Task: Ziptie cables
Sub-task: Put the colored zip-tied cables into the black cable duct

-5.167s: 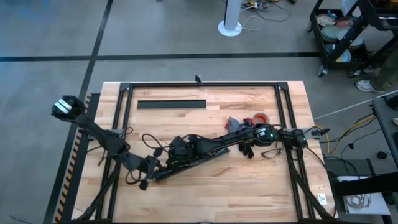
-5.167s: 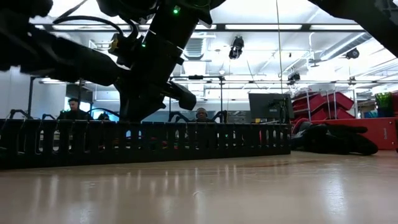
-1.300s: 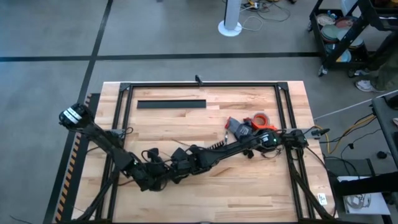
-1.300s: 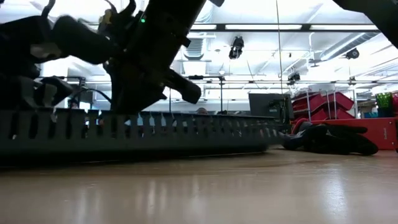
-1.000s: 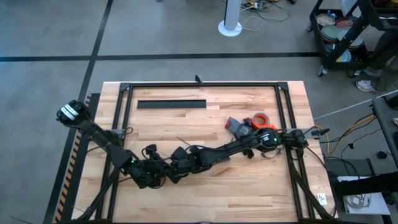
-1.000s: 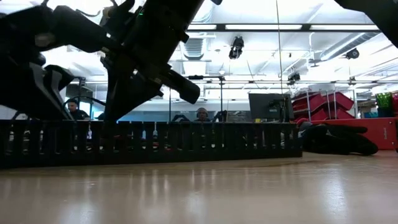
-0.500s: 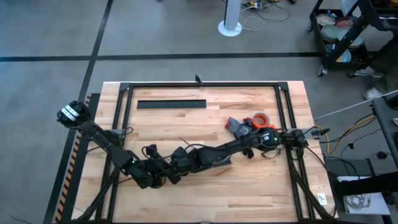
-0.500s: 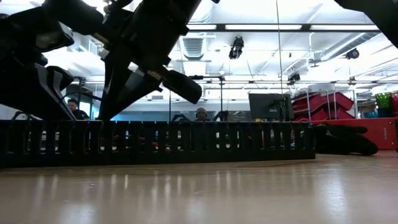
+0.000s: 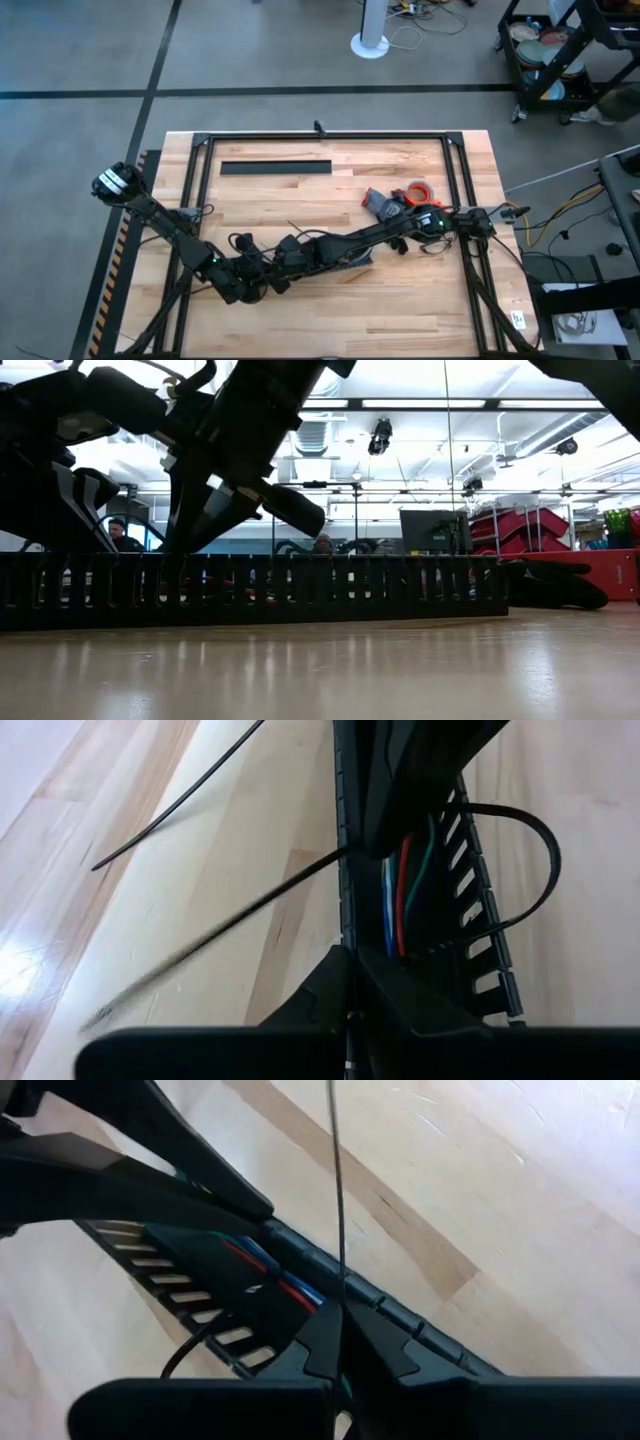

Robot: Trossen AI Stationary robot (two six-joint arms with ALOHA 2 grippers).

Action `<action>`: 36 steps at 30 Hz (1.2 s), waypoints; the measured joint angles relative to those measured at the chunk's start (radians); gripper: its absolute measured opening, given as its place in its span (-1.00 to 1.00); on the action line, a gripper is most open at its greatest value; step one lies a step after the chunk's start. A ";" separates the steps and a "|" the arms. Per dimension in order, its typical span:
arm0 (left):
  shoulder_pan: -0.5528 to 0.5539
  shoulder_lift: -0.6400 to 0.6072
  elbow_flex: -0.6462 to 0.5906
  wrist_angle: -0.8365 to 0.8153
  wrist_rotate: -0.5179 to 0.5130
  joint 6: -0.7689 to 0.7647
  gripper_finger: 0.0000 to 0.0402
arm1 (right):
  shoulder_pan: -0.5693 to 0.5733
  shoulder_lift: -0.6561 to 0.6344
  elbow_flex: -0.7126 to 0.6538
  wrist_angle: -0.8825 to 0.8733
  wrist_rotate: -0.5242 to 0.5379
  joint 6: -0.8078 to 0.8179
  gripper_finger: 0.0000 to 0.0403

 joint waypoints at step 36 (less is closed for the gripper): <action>-0.001 0.023 -0.002 0.101 -0.032 0.050 -0.99 | -0.007 -0.004 -0.017 0.001 -0.046 0.044 -1.00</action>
